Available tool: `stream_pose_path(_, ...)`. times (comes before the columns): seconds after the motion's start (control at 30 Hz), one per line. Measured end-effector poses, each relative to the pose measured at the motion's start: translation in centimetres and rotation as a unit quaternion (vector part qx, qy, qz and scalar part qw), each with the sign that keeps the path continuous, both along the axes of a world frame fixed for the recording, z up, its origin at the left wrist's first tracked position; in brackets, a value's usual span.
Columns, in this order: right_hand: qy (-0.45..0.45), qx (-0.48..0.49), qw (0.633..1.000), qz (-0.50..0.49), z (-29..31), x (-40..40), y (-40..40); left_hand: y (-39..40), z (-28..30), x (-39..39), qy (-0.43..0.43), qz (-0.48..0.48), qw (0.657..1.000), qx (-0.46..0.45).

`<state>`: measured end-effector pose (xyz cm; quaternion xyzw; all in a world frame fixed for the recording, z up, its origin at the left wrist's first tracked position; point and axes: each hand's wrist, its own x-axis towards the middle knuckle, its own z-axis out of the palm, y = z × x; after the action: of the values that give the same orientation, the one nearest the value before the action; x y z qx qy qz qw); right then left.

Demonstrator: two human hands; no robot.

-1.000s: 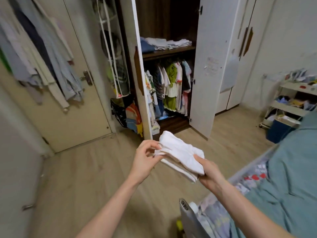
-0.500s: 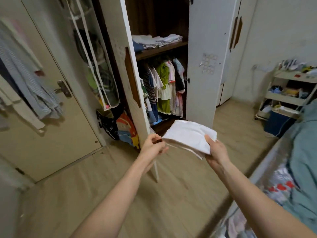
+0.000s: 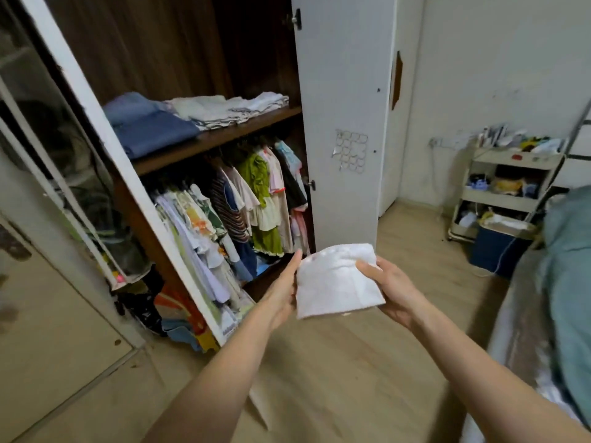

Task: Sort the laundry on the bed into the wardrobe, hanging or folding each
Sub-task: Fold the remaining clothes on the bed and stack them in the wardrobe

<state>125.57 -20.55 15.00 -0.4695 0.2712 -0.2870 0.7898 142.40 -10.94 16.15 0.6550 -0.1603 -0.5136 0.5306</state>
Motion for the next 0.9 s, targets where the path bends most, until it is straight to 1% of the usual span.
stream_pose_path(0.03, 0.004, -0.013, 1.000, 0.004, 0.4, 0.6, -2.1, -2.2, -0.1, 0.6, 0.039, -0.006, 0.999, -0.035)
stream_pose_path(0.07, 0.010, -0.025, 1.000, 0.000, 0.8, 1.3, -4.2, -4.4, -0.3, 1.4, 0.049, -0.003, 0.997, -0.055)
stream_pose_path(0.1, 0.031, -0.036, 0.999, -0.021, 1.1, 2.3, -6.5, -6.8, -0.4, 2.3, 0.039, 0.006, 0.997, -0.067)
stream_pose_path(0.17, 0.107, -0.070, 0.987, -0.092, 1.7, 4.7, -11.1, -11.9, -1.1, 5.0, -0.043, 0.033, 0.997, -0.057)
stream_pose_path(0.23, 0.191, -0.091, 0.964, -0.164, 2.4, 7.9, -15.4, -16.9, -1.1, 7.9, -0.161, 0.053, 0.984, -0.045)
stream_pose_path(0.3, 0.218, -0.076, 0.952, -0.202, 3.8, 11.3, -18.8, -21.2, 0.9, 10.5, -0.238, 0.072, 0.966, -0.067)
stream_pose_path(0.37, 0.239, -0.066, 0.947, -0.203, 5.1, 14.6, -21.5, -25.0, 3.3, 13.0, -0.304, 0.091, 0.944, -0.091)
stream_pose_path(0.4, 0.245, -0.074, 0.946, -0.198, 5.8, 16.3, -23.0, -26.9, 4.1, 14.5, -0.323, 0.104, 0.936, -0.095)
stream_pose_path(0.47, 0.243, -0.109, 0.938, -0.220, 6.5, 19.7, -26.3, -30.1, 5.5, 17.7, -0.351, 0.115, 0.925, -0.095)
stream_pose_path(0.53, 0.226, -0.164, 0.931, -0.235, 7.2, 23.3, -29.5, -32.8, 6.4, 21.4, -0.386, 0.107, 0.913, -0.076)
stream_pose_path(0.63, 0.188, -0.245, 0.927, -0.215, 8.8, 28.8, -33.8, -35.9, 7.9, 26.8, -0.423, 0.110, 0.899, -0.033)
stream_pose_path(0.7, 0.153, -0.284, 0.928, -0.185, 9.8, 32.8, -36.9, -37.8, 9.3, 30.4, -0.426, 0.151, 0.891, -0.041)
stream_pose_path(0.77, 0.131, -0.319, 0.927, -0.148, 10.8, 37.3, -40.1, -39.6, 10.9, 34.0, -0.410, 0.225, 0.882, -0.058)
stream_pose_path(0.8, 0.126, -0.336, 0.925, -0.126, 11.3, 39.8, -41.8, -40.3, 11.9, 35.7, -0.423, 0.257, 0.867, -0.060)
stream_pose_path(0.9, 0.115, -0.385, 0.914, -0.056, 14.4, 47.0, -45.0, -41.3, 14.9, 40.7, -0.468, 0.324, 0.821, -0.028)
